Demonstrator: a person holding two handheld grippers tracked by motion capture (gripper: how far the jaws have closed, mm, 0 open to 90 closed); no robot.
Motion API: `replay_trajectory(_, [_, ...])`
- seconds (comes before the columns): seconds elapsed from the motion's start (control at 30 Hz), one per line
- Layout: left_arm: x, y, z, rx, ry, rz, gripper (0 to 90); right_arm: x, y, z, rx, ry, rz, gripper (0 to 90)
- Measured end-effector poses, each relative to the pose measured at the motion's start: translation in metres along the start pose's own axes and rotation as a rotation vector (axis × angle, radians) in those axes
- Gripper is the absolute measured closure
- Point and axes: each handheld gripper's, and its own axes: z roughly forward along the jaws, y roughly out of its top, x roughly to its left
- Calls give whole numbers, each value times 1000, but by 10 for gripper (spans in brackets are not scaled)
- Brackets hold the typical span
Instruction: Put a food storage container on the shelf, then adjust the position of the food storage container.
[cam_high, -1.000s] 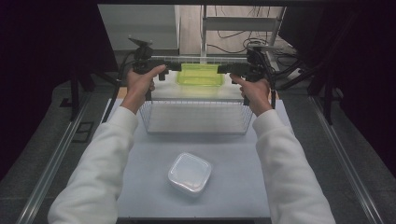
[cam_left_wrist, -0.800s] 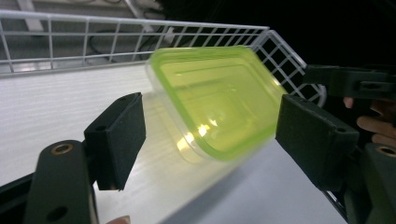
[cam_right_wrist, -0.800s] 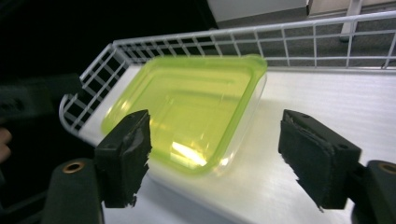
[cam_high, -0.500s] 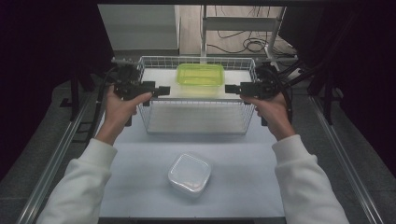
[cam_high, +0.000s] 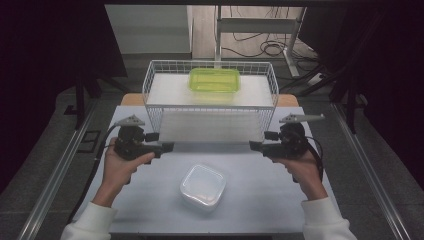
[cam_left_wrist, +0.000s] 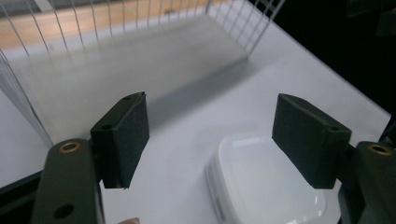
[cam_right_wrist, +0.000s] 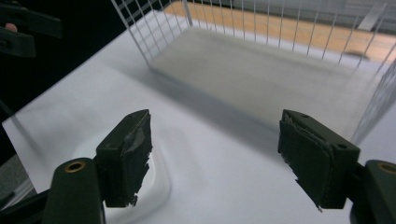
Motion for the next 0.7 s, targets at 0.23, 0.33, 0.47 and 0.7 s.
replay_trajectory(0.23, [-1, -35, 7, 68, 16, 0, 281, -2, -46, 3, 59, -4, 14, 275])
replay_trajectory(0.33, [2, -45, 7, 96, 19, 4, 284, -6, -57, 4, 73, -10, 32, 281])
replay_trajectory(0.47, [8, -51, 9, 119, 17, -6, 284, -9, -64, 8, 95, -27, 35, 280])
replay_trajectory(0.7, [7, -53, 11, 132, 4, 1, 277, -10, -67, 11, 107, -31, 31, 283])
